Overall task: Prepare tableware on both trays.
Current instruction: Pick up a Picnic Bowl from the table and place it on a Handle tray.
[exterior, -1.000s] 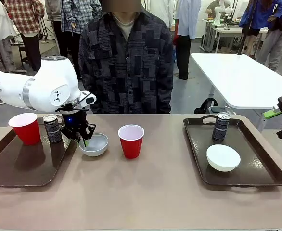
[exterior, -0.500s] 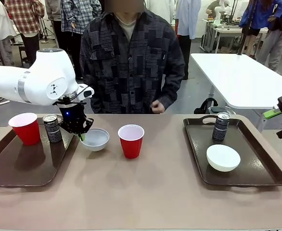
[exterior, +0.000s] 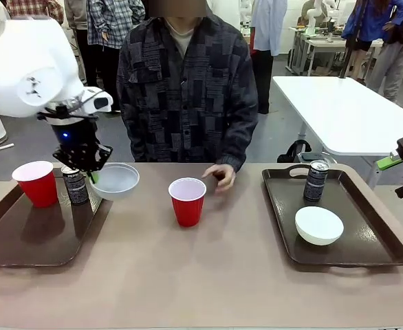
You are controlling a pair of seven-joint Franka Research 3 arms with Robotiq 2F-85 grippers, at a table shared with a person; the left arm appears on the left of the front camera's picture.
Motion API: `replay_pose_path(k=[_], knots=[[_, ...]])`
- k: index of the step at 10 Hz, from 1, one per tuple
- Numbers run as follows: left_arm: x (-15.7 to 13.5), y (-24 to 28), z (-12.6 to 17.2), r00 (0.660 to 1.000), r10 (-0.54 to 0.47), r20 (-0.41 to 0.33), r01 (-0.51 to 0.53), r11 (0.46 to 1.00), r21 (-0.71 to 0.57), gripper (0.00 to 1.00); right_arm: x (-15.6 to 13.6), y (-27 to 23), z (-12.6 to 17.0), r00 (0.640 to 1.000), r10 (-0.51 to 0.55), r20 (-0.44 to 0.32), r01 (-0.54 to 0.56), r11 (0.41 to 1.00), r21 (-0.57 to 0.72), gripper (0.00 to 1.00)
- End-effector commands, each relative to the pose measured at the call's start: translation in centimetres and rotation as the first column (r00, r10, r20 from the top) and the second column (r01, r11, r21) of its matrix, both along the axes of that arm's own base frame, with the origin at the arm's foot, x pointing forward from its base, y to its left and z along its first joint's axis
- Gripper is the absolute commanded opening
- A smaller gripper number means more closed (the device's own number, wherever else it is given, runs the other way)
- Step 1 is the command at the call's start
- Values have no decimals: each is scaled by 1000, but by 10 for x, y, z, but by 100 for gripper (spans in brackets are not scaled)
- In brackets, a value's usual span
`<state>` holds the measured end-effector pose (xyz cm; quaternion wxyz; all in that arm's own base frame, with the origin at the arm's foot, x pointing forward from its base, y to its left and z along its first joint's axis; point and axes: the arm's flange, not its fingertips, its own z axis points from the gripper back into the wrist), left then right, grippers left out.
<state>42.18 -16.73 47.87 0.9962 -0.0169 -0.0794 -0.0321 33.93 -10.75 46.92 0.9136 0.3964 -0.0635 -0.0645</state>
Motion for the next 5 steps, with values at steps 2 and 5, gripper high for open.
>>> replay_pose_path(k=[2, 5], knots=[[-44, 37, 11, 999, -12, 53, 14, 999, -39, 0, 0, 0, 0, 1000, 5, -6, -5, 1000, 0, 95], [-55, 89, 3, 999, 48, -3, -48, 991, -126, 0, 0, 0, 0, 1000, 5, -6, -5, 1000, 0, 95]])
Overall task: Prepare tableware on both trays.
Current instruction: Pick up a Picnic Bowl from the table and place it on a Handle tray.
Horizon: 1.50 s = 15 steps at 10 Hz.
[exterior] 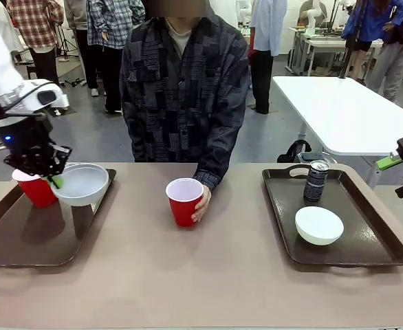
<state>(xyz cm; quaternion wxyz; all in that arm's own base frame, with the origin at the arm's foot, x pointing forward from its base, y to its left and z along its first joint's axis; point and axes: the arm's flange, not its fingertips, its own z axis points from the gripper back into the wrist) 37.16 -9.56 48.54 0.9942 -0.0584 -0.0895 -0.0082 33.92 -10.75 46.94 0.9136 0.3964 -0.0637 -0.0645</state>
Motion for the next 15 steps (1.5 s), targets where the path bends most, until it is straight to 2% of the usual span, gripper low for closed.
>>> replay_pose_path(k=[1, 5, 6, 7, 10, 11, 13, 15], knots=[[-11, 36, -5, 1000, 11, -9, -11, 999, -35, 0, 0, 0, 0, 1000, 5, -7, -5, 1000, 0, 95], [2, 82, -17, 999, 41, -8, -41, 997, 69, 0, 0, 0, 0, 1000, 5, -7, -5, 1000, 0, 95], [4, 77, -18, 1000, 22, 17, -23, 998, 64, 0, 0, 0, 0, 1000, 5, -7, -5, 1000, 0, 95], [-4, 76, -14, 998, 58, -10, -58, 998, 22, 0, 0, 0, 0, 1000, 5, -7, -5, 1000, 0, 95], [-4, 76, -14, 998, 58, -10, -58, 998, 22, 0, 0, 0, 0, 1000, 5, -7, -5, 1000, 0, 95], [-2, 78, -16, 999, 53, -9, -53, 998, 37, 4, 0, 0, 0, 1000, 5, -7, -5, 1000, 0, 95], [15, 89, -50, 998, 41, -49, -37, 997, 71, 4, 0, 0, 0, 1000, 5, -7, -5, 1000, 0, 95], [18, 88, -85, 993, 35, -109, -20, 990, 139, 4, 0, 0, 0, 1000, 5, -7, -5, 1000, 0, 95]])
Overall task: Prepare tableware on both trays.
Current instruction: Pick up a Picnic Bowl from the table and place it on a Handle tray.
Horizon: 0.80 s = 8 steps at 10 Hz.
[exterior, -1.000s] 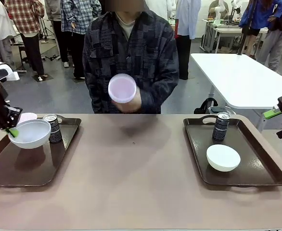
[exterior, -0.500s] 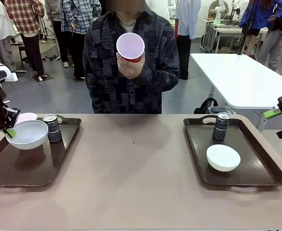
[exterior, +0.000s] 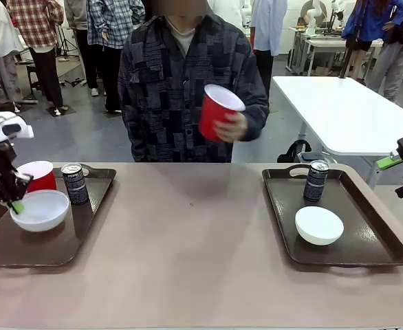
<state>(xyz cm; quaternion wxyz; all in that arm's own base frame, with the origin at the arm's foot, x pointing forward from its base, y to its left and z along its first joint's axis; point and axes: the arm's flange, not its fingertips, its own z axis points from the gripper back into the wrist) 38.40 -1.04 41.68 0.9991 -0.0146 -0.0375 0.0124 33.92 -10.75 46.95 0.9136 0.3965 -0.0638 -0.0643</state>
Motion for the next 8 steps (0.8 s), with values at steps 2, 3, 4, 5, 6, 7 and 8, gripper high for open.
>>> replay_pose_path(k=[2, 3, 4, 5, 6, 7, 8], knots=[[12, 6, -38, 1000, -2, -19, 4, 998, 66, 4, 0, 0, 0, 1000, 5, -7, -5, 1000, 0, 95], [14, 6, -46, 1000, 9, -27, -7, 998, 66, 4, 0, 0, 0, 1000, 5, -7, -5, 1000, 0, 95], [16, 6, -50, 1000, 13, -28, -11, 997, 74, 4, 0, 0, 0, 1000, 5, -7, -5, 1000, 0, 95], [17, 5, -52, 999, 22, -25, -20, 997, 78, 4, 0, 0, 0, 1000, 5, -7, -5, 1000, 0, 95], [20, 6, -54, 999, 33, -28, -30, 995, 95, 4, 0, 0, 0, 1000, 5, -7, -5, 1000, 0, 95], [20, 4, -58, 999, 34, -31, -31, 994, 108, 4, 0, 0, 0, 1000, 5, -7, -5, 1000, 0, 95], [22, 3, -62, 999, 38, -40, -32, 992, 124, 4, 0, 0, 0, 1000, 5, -7, -5, 1000, 0, 95]])
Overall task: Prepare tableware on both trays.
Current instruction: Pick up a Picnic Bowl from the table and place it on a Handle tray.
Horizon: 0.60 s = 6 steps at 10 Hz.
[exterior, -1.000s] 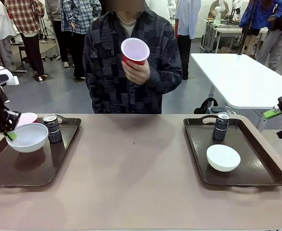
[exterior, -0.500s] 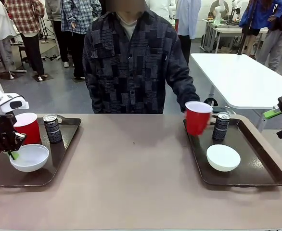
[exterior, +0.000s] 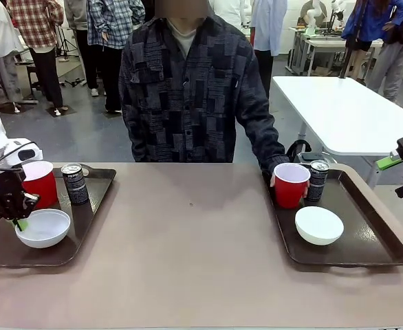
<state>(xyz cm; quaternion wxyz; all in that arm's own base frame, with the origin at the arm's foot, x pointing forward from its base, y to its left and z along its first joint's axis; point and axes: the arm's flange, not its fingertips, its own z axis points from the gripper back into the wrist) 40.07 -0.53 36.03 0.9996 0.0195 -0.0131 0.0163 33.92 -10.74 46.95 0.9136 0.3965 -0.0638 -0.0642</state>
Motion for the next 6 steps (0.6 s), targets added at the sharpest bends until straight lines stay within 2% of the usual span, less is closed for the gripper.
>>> replay_pose_path(k=[1, 2, 3, 4, 5, 6], knots=[[6, -4, -6, 1000, 28, 0, -28, 997, 72, 63, 0, 0, 0, 1000, 5, -7, -5, 1000, -1, 95], [6, -6, -4, 1000, 16, -2, -16, 997, 72, 64, 0, 0, 0, 1000, 5, -7, -5, 1000, -1, 95], [4, -9, -1, 1000, 13, -3, -13, 997, 79, 24, 0, 0, 0, 1000, 5, -7, -5, 1000, -1, 95], [2, -12, 6, 1000, 5, -13, -4, 997, 75, 84, 0, 0, 0, 1000, 5, -7, -5, 1000, -1, 95], [-2, -14, 14, 1000, -13, -10, 14, 998, 65, 44, 0, 0, 0, 1000, 5, -7, -5, 1000, -1, 95], [-6, -17, 23, 1000, -26, -12, 26, 998, 54, 100, 0, 0, 0, 1000, 5, -7, -5, 1000, -1, 95]])
